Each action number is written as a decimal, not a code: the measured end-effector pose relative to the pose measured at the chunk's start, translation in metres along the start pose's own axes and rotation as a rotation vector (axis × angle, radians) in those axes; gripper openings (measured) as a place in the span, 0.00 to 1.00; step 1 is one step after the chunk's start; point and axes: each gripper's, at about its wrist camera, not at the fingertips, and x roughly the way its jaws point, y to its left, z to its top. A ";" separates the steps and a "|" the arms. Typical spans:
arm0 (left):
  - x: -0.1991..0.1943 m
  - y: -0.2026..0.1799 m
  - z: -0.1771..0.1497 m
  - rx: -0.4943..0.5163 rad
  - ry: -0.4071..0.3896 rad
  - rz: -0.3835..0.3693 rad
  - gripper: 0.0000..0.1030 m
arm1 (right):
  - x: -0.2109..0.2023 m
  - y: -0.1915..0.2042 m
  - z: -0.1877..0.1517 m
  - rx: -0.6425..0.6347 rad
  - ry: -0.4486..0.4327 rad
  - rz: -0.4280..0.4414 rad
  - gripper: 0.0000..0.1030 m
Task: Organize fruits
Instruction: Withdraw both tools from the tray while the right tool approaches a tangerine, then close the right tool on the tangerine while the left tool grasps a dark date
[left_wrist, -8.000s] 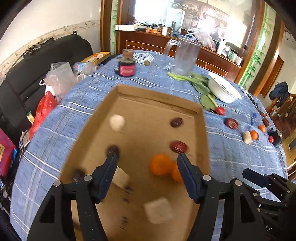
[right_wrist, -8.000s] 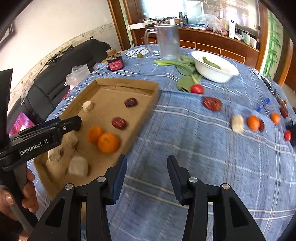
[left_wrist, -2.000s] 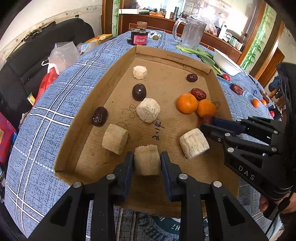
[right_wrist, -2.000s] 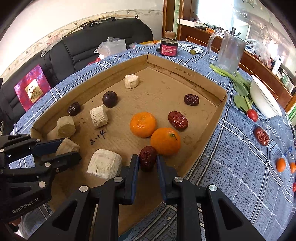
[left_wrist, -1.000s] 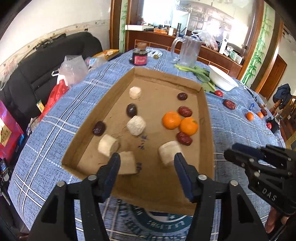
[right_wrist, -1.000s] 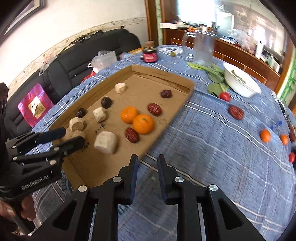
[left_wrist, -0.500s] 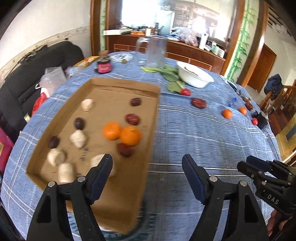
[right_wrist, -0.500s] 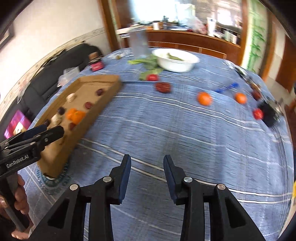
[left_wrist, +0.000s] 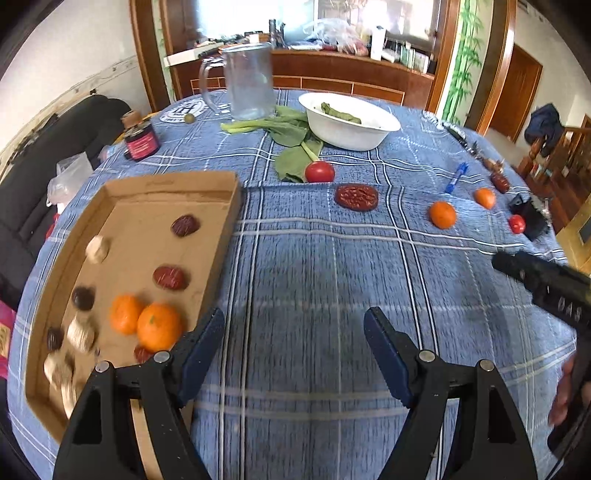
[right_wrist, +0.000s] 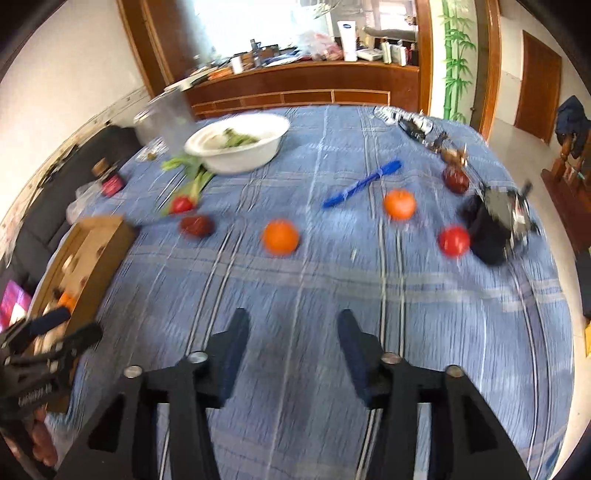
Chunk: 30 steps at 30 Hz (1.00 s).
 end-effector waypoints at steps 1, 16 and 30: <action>0.003 -0.001 0.004 0.009 -0.002 0.009 0.75 | 0.007 -0.001 0.007 0.008 -0.001 0.009 0.64; 0.061 -0.029 0.066 0.004 0.015 -0.038 0.75 | 0.075 0.014 0.043 -0.139 0.018 -0.033 0.29; 0.110 -0.067 0.087 0.054 0.002 -0.021 0.43 | 0.060 -0.012 0.033 -0.069 0.021 0.008 0.30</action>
